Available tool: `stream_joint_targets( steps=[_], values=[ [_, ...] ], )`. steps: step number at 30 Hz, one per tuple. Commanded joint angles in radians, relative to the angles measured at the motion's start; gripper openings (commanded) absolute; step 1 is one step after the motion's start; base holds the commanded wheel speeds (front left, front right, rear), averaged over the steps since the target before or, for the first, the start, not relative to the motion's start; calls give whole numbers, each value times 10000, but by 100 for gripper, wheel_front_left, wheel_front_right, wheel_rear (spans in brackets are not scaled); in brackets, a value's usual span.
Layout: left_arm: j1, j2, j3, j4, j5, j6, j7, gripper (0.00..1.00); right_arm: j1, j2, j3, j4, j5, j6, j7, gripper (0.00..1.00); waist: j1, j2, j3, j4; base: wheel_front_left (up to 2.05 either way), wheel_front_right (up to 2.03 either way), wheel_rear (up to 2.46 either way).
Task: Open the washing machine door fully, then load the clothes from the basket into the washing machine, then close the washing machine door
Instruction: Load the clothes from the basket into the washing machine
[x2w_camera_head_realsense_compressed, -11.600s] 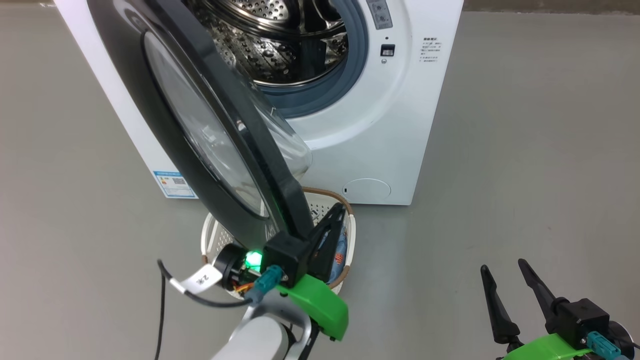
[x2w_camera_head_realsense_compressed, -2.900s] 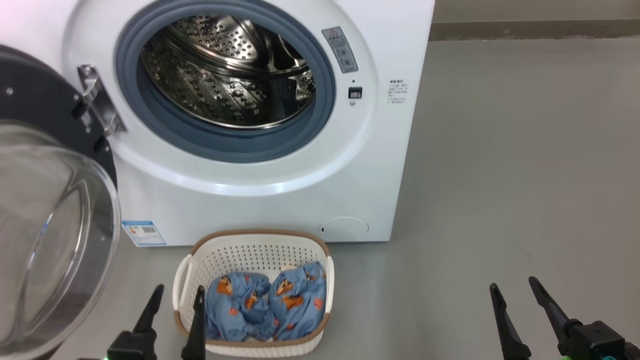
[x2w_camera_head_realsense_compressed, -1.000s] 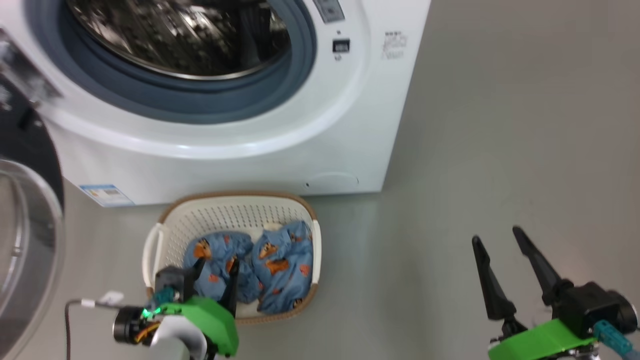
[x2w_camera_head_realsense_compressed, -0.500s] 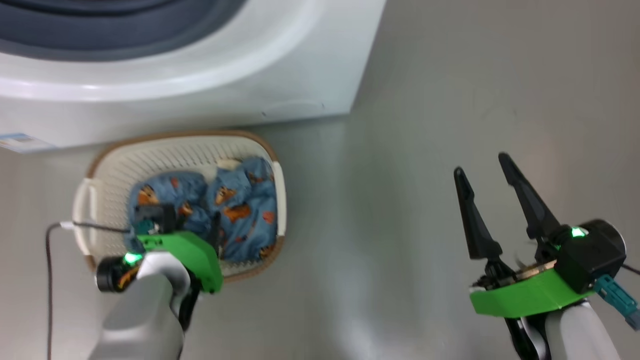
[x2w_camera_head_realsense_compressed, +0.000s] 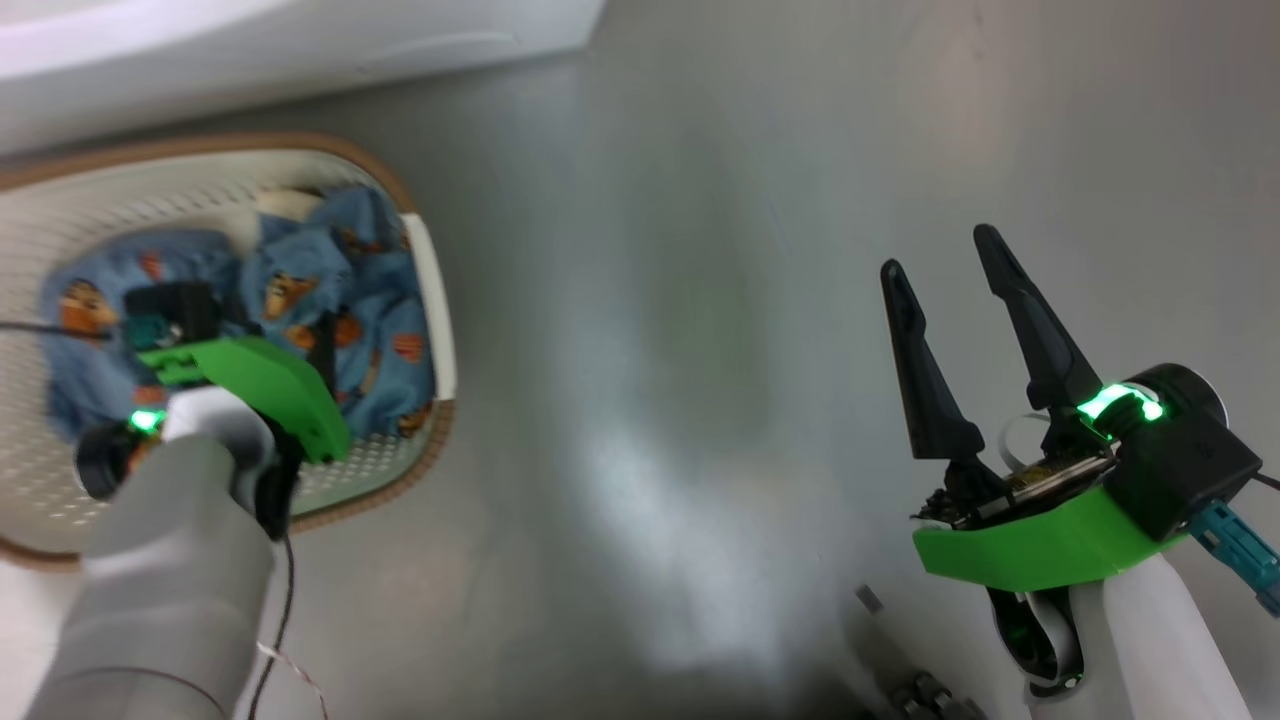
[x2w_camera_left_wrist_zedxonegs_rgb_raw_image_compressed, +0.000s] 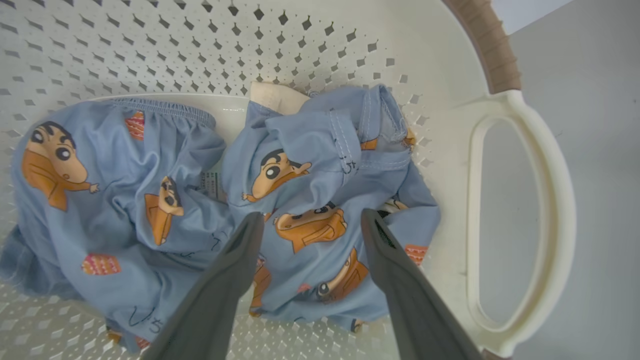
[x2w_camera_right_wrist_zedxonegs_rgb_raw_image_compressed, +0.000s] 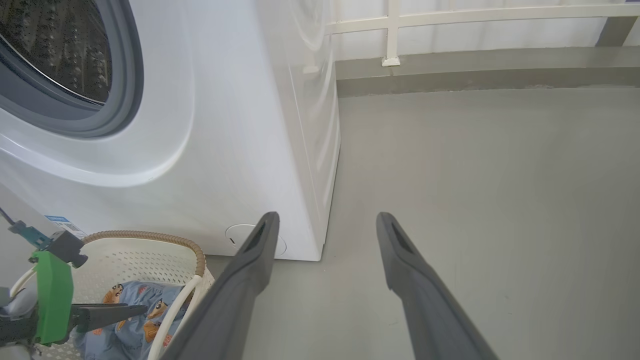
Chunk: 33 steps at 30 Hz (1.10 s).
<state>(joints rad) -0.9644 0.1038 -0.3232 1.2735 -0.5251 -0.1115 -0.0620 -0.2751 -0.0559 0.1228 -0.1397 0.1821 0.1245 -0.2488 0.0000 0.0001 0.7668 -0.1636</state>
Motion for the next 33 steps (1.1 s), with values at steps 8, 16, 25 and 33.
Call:
stream_joint_targets(
  steps=[8, 16, 25, 33],
  values=[
    [-651, 946, 290, 83, -191, 88, 497, 100, -174, 51, 436, -248, 232, 62, -126, 100, 0, -1, 1796, -1258, 0, 0, 0],
    [-741, 1207, 365, 142, -358, 417, 1002, 100, -71, 54, 410, -388, 337, 62, -128, 100, 0, -1, 1956, -1345, 0, 0, 0],
    [-649, 1112, 339, 160, -448, 740, 941, 0, -10, 56, 344, -420, 285, 62, -129, 100, 0, -1, 1859, -1198, 0, 0, 0],
    [-535, 958, 222, 164, -407, 740, 173, 0, -13, 56, 202, -398, 188, 62, -129, 100, 0, -1, 1552, -883, 0, 0, 0]
  ],
)
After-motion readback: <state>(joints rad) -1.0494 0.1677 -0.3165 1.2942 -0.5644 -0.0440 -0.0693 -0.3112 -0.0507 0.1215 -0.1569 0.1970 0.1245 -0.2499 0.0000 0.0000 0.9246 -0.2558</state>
